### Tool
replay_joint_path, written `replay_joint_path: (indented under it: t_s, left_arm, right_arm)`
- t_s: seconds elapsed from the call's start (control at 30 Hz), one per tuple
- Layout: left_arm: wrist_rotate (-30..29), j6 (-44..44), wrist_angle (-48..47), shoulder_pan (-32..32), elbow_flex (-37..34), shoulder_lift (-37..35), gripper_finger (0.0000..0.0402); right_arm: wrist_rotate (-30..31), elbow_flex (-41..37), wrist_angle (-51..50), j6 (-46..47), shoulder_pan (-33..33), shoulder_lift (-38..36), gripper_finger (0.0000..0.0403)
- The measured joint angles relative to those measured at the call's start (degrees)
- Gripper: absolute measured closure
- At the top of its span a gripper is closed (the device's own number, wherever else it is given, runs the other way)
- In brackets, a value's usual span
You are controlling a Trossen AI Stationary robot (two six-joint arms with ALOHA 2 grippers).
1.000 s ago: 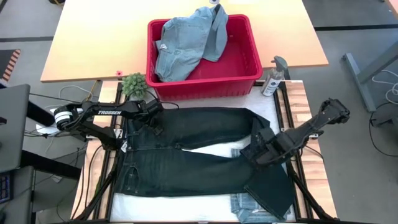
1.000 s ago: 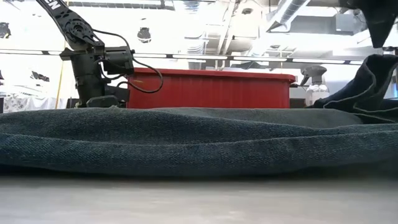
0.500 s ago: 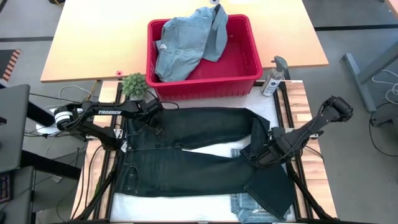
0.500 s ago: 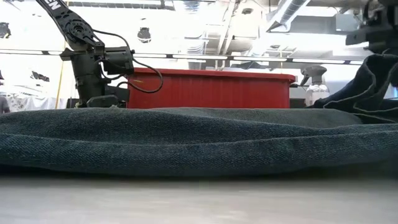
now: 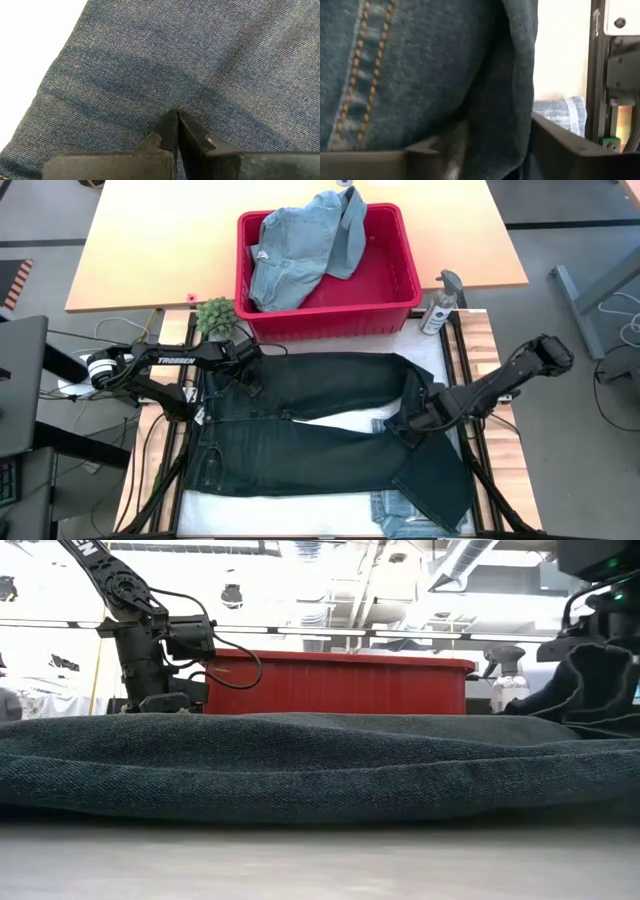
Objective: Fold Laundry from Bin
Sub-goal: Fold the blue denim pants
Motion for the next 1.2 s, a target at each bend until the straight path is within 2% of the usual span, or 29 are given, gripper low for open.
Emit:
replay_joint_path:
  t_s: [0.13, 0.17, 0.2, 0.37, 0.57, 0.6, 0.77, 0.87, 1.0, 1.2]
  left_arm:
    - [0.02, 0.07, 0.02, 0.00, 0.00, 0.01, 0.0402]
    - [0.02, 0.07, 0.02, 0.00, 0.00, 0.01, 0.0402]
    - [0.03, 0.07, 0.04, 0.00, 0.00, 0.01, 0.0402]
    - [0.04, -0.15, 0.07, 0.00, 0.00, 0.01, 0.0402]
    - [0.07, -0.20, 0.09, 0.00, 0.00, 0.01, 0.0402]
    - [0.07, -0.20, 0.09, 0.00, 0.00, 0.01, 0.0402]
    - [0.06, -0.17, 0.13, -0.02, -0.01, 0.01, 0.0402]
    - [0.07, -0.30, 0.14, -0.02, -0.01, 0.01, 0.0402]
    - [0.09, -0.57, 0.18, -0.02, -0.02, 0.01, 0.0402]
    - [0.11, -0.54, -0.05, -0.02, 0.00, 0.01, 0.0401]
  right_arm:
    - [-0.04, 0.05, 0.38, -4.48, -2.76, -0.11, 0.0336]
    - [-0.06, 0.37, 0.32, -5.68, -3.27, -0.11, 0.0368]
    - [-0.07, 0.92, 0.27, -6.71, -3.71, -0.09, 0.0377]
    - [-1.97, 7.83, -4.74, -13.23, -6.69, -0.09, 0.0377]
    - [-3.28, 21.91, -20.59, -15.85, -10.93, -0.05, 0.0377]
    - [-3.21, 23.38, -20.83, -16.41, -11.77, -0.20, 0.0377]
    - [-2.83, 24.49, -20.58, -19.35, -19.10, -1.61, 0.0377]
    - [1.75, 23.48, -20.24, -19.80, -23.61, -1.03, 0.0377]
    - [4.58, 21.28, -20.50, -21.32, -31.65, -1.05, 0.0377]
    - [15.02, 20.70, -20.51, -29.57, -44.78, -1.01, 0.0377]
